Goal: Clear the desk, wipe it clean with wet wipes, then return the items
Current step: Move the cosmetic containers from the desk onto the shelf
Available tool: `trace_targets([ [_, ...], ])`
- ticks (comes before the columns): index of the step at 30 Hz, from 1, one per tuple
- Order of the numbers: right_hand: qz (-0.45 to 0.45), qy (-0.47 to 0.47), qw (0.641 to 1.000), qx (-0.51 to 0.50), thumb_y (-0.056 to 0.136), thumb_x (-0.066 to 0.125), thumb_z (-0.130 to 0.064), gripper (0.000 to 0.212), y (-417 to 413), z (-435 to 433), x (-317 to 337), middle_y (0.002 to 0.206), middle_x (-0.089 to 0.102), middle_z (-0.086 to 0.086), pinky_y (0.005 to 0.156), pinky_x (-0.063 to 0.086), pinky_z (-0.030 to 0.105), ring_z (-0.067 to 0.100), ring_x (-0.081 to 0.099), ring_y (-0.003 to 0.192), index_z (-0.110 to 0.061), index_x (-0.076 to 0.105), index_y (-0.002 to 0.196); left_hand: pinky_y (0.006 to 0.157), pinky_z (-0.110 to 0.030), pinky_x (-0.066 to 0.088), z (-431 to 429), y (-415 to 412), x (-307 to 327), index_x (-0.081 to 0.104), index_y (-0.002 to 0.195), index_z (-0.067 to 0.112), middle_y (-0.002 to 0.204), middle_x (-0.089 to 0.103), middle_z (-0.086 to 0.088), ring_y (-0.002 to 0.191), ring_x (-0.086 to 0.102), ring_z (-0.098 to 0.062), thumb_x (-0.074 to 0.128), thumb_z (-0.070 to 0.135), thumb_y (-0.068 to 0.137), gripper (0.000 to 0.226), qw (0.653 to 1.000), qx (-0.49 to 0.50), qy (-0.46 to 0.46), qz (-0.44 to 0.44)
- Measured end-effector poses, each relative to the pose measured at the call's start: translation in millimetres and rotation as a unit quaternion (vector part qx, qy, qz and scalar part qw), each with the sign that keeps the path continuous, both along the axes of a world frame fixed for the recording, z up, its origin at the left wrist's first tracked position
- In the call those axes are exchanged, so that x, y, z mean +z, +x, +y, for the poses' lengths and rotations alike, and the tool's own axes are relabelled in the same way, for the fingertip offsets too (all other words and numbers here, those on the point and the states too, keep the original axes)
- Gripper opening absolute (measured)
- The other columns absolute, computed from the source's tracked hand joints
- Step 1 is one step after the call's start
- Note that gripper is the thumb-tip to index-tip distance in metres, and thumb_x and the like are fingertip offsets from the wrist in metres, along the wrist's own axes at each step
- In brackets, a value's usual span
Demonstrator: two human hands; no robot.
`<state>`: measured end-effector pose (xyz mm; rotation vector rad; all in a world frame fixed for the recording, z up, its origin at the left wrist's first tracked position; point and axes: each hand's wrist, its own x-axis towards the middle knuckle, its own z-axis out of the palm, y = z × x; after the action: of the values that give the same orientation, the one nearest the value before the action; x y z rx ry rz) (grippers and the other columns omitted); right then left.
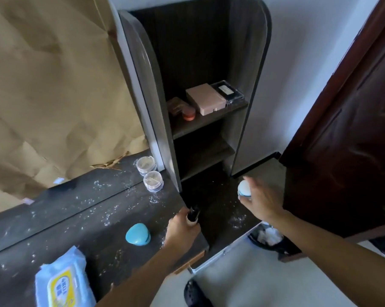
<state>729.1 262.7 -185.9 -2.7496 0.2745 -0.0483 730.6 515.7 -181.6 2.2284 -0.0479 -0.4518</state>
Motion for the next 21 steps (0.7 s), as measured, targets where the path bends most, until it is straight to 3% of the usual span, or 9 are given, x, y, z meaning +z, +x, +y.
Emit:
trace_targets([
  [2,-0.004,0.026,1.000,0.008,0.082,0.068,-0.031,0.063,32,-1,-3,0.125,0.049,0.013,0.086,0.049,0.043,0.032,0.054,0.108,-0.012,0.040,0.135,0.053,-0.008,0.037,-3,10,-4,0.059,0.106,0.019,0.088,0.066,0.004,0.076,0.060,-0.011,0.065,0.015,0.078,0.029,1.000,0.021,0.004,0.006],
  [6,-0.019,0.036,0.999,0.032,0.080,0.070,-0.030,0.063,94,-2,-11,0.121,0.056,0.014,0.087,0.049,0.045,0.033,0.055,0.108,-0.013,0.043,0.133,0.063,-0.024,0.041,-17,38,-12,0.061,0.099,0.017,0.082,0.067,0.002,0.077,0.061,-0.018,0.065,0.018,0.077,0.023,0.999,0.050,0.014,0.004],
  [10,-0.040,0.001,0.996,0.078,0.083,0.067,-0.025,0.052,146,2,-15,0.115,0.054,0.013,0.076,0.046,0.035,0.031,0.054,0.103,-0.019,0.048,0.131,0.060,-0.021,0.040,-33,63,-19,0.060,0.102,0.018,0.082,0.066,0.002,0.073,0.060,-0.014,0.065,0.015,0.078,0.025,0.998,0.066,-0.008,0.021],
  [15,-0.015,-0.019,0.997,0.068,0.086,0.060,-0.017,0.053,201,0,-36,0.125,0.043,0.017,0.085,0.049,0.045,0.035,0.049,0.110,-0.021,0.043,0.136,0.055,-0.019,0.040,-36,68,-26,0.047,0.099,0.018,0.077,0.060,0.003,0.065,0.053,-0.005,0.060,0.018,0.085,0.019,0.997,0.068,-0.014,0.045],
  [17,0.002,-0.026,0.997,0.071,0.088,0.057,-0.019,0.054,220,-4,-46,0.127,0.041,0.018,0.085,0.049,0.045,0.035,0.047,0.111,-0.019,0.041,0.139,0.051,-0.013,0.036,-37,69,-31,0.042,0.097,0.020,0.073,0.056,0.008,0.063,0.051,-0.004,0.058,0.015,0.087,0.020,0.996,0.081,-0.008,0.048],
  [21,0.003,-0.042,0.995,0.091,0.087,0.057,-0.019,0.053,254,-13,-55,0.132,0.040,0.022,0.090,0.047,0.042,0.038,0.047,0.114,-0.011,0.040,0.137,0.052,-0.014,0.037,-51,64,-33,0.038,0.101,0.019,0.074,0.053,0.009,0.064,0.050,-0.006,0.052,0.005,0.088,0.024,0.992,0.112,-0.009,0.054],
])
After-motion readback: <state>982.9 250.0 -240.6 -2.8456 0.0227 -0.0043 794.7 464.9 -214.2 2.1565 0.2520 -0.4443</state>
